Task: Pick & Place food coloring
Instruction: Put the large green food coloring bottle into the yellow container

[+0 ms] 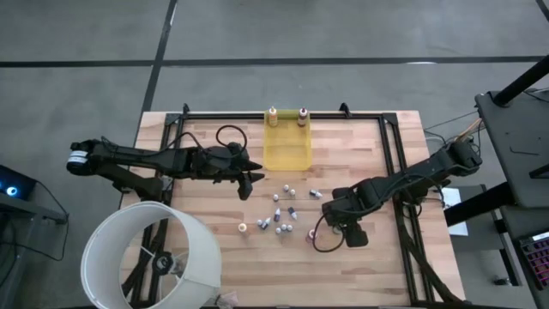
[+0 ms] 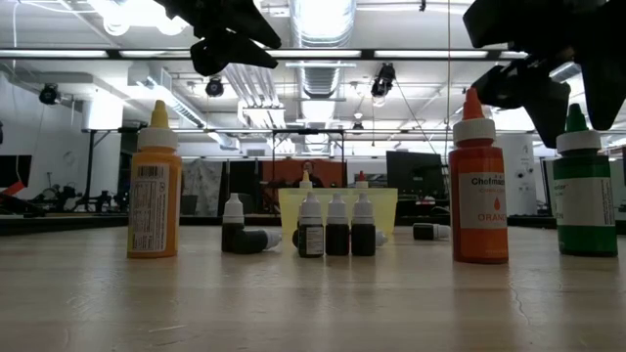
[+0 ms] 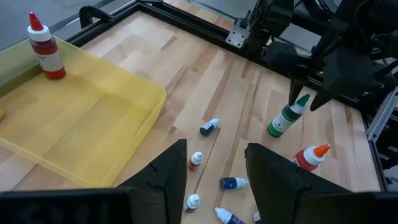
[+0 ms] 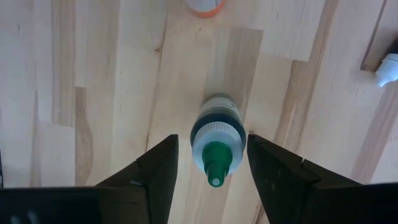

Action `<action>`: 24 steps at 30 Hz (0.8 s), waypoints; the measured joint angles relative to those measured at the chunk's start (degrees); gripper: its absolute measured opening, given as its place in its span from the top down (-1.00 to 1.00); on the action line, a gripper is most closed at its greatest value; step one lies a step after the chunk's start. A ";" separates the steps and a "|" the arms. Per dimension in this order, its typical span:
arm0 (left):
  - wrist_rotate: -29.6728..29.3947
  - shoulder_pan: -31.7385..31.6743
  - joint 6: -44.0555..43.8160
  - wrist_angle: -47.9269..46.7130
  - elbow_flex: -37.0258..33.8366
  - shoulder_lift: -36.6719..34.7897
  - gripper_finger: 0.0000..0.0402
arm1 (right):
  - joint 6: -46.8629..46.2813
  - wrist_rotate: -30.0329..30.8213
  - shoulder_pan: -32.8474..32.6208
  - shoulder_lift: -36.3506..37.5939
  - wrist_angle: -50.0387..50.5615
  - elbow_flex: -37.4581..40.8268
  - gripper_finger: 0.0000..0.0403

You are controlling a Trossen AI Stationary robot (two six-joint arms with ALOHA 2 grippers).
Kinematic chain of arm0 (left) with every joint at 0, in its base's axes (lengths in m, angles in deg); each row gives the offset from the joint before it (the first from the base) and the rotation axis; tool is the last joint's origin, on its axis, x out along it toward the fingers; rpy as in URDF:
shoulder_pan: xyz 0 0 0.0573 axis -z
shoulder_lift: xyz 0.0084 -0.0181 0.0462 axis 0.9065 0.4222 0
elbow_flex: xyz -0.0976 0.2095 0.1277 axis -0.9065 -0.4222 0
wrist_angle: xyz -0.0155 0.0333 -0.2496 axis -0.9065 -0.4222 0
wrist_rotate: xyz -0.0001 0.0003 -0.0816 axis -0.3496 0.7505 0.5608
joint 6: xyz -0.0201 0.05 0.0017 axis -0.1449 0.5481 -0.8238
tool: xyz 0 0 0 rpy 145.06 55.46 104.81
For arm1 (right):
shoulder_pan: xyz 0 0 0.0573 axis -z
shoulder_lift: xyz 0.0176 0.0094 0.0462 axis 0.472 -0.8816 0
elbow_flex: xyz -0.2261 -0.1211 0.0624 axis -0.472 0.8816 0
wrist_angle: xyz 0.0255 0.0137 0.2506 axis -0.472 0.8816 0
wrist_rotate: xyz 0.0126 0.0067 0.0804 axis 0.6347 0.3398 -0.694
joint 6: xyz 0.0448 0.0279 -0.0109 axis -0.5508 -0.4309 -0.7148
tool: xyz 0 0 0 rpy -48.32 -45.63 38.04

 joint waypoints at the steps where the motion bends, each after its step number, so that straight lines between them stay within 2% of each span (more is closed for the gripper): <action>1: 0.00 0.01 0.00 0.00 0.00 0.00 0.33 | 0.00 0.00 0.00 0.00 -0.24 0.24 0.10; 9: 0.00 0.00 -0.44 0.00 0.00 0.00 0.33 | -0.20 0.02 0.00 -0.02 -1.67 0.87 0.15; 20: 0.00 0.00 -0.55 0.00 0.00 0.00 0.33 | -0.48 0.04 0.02 0.02 -1.90 2.47 0.44; 24: 0.00 -0.01 -0.59 0.00 0.00 0.00 0.33 | -1.33 -0.06 0.02 0.00 -1.11 1.38 0.46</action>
